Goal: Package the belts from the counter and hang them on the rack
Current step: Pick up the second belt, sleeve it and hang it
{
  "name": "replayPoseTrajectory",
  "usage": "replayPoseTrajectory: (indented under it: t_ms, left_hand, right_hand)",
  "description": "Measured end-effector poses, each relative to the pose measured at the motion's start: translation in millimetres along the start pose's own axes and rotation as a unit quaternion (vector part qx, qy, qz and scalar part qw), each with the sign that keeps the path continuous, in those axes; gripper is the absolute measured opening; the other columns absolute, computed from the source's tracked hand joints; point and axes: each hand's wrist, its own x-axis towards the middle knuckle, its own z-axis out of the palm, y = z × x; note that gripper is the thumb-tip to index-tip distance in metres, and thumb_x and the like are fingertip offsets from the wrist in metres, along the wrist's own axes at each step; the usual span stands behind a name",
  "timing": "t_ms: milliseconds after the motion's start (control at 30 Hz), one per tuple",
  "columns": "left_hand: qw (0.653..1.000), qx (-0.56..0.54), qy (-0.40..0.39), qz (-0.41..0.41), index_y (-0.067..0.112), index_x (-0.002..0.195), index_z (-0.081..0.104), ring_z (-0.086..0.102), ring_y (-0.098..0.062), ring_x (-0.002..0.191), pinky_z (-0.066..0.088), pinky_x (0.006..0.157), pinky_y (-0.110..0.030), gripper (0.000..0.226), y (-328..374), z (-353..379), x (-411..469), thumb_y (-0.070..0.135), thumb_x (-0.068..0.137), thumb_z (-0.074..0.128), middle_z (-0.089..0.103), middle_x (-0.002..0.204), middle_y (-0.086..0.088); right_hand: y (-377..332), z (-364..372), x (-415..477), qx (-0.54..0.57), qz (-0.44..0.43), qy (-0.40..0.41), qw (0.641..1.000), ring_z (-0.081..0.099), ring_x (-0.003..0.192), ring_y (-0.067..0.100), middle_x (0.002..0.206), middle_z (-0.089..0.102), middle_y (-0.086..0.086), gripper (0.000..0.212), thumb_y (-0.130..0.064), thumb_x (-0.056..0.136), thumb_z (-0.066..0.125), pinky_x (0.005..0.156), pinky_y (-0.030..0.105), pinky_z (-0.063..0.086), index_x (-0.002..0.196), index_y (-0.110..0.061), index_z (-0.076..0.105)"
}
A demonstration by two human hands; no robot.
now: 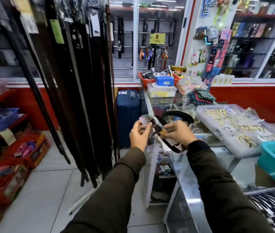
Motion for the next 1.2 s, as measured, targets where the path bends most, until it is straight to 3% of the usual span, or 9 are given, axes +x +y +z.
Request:
replayPoseTrajectory:
  t_ms: [67,233,333,433,567,800,900,1000,1200]
  left_hand:
    - [0.999,-0.045,-0.005,-0.013,0.018,0.094,0.069,0.069,-0.029,0.081,0.061,0.071,-0.04,0.011,10.4,-17.1,7.4,0.026,0.098,0.063,0.072,0.088,-0.012]
    - [0.998,-0.009,-0.007,0.056,0.035,0.097,0.067,0.063,-0.003,0.064,0.051,0.051,-0.016,0.017,40.8,-59.2,25.4,0.02,0.091,0.072,0.068,0.082,0.004]
    - [0.997,0.016,-0.003,0.074,0.028,0.101,0.068,0.059,-0.01,0.067,0.048,0.057,-0.02,0.015,65.0,-83.8,44.8,0.02,0.089,0.074,0.068,0.086,0.002]
    - [0.996,0.03,0.005,0.085,0.014,0.116,0.07,0.06,-0.019,0.092,0.05,0.08,-0.033,0.029,88.9,-107.7,64.1,0.024,0.089,0.074,0.07,0.107,-0.007]
    - [0.994,-0.007,0.023,0.105,0.003,0.123,0.066,0.065,-0.018,0.105,0.058,0.08,-0.026,0.036,121.5,-135.0,77.0,0.018,0.091,0.071,0.07,0.113,-0.012]
    - [0.985,-0.116,0.024,0.125,0.006,0.119,0.065,0.073,-0.023,0.097,0.064,0.08,-0.032,0.026,167.2,-174.8,85.8,0.005,0.093,0.066,0.072,0.106,-0.014]
    - [0.98,-0.129,0.061,0.137,0.004,0.122,0.067,0.074,-0.024,0.097,0.063,0.083,-0.033,0.032,182.9,-195.4,94.0,0.004,0.09,0.07,0.075,0.106,-0.017]
    - [0.977,-0.136,0.09,0.136,-0.001,0.119,0.068,0.073,-0.027,0.102,0.063,0.083,-0.03,0.032,202.7,-222.8,101.3,0.003,0.088,0.072,0.072,0.116,-0.023]
    - [0.97,-0.087,0.131,0.184,0.003,0.111,0.074,0.075,-0.025,0.098,0.064,0.075,-0.031,0.025,255.2,-270.4,119.4,0.011,0.088,0.074,0.077,0.105,-0.015]
  right_hand:
    - [-21.7,7.5,10.2,0.046,-0.031,-0.011,0.998,0.069,0.091,0.015,0.102,0.078,0.017,0.036,-0.004,0.073,0.086,0.073,0.015,0.052,0.107,0.004,0.076]
    - [-72.6,24.7,28.1,0.156,-0.082,-0.038,0.984,0.072,0.107,0.033,0.107,0.075,0.025,0.034,0.002,0.076,0.082,0.1,0.045,0.057,0.108,0.008,0.074]
    - [-95.2,37.4,40.1,0.198,-0.096,-0.035,0.975,0.073,0.098,0.021,0.106,0.077,0.022,0.035,-0.004,0.073,0.086,0.082,0.027,0.059,0.105,0.002,0.076]
    - [-116.0,48.0,47.3,0.219,-0.126,0.014,0.967,0.072,0.08,0.0,0.09,0.08,-0.001,0.026,-0.021,0.068,0.092,0.071,0.016,0.054,0.09,-0.024,0.078]
    - [-138.1,65.7,54.8,0.218,-0.189,0.083,0.954,0.075,0.081,0.005,0.095,0.076,-0.008,0.024,-0.039,0.068,0.09,0.071,0.016,0.057,0.086,-0.033,0.074]
    - [-203.6,79.5,80.5,0.294,-0.258,0.015,0.92,0.074,0.1,0.022,0.102,0.078,0.011,0.023,-0.008,0.087,0.074,0.095,0.045,0.059,0.11,-0.011,0.076]
    - [-237.0,86.8,89.9,0.386,-0.22,-0.054,0.894,0.077,0.087,0.015,0.104,0.076,0.018,0.027,-0.002,0.09,0.069,0.083,0.037,0.064,0.117,0.002,0.071]
    - [-275.0,96.3,94.6,0.449,-0.208,-0.098,0.864,0.077,0.077,0.008,0.087,0.08,0.002,0.029,0.0,0.091,0.067,0.07,0.026,0.064,0.12,0.007,0.067]
    - [-349.6,98.6,107.6,0.448,-0.271,-0.112,0.845,0.078,0.078,0.008,0.078,0.08,-0.003,0.019,-0.005,0.088,0.073,0.062,0.026,0.063,0.107,-0.005,0.075]
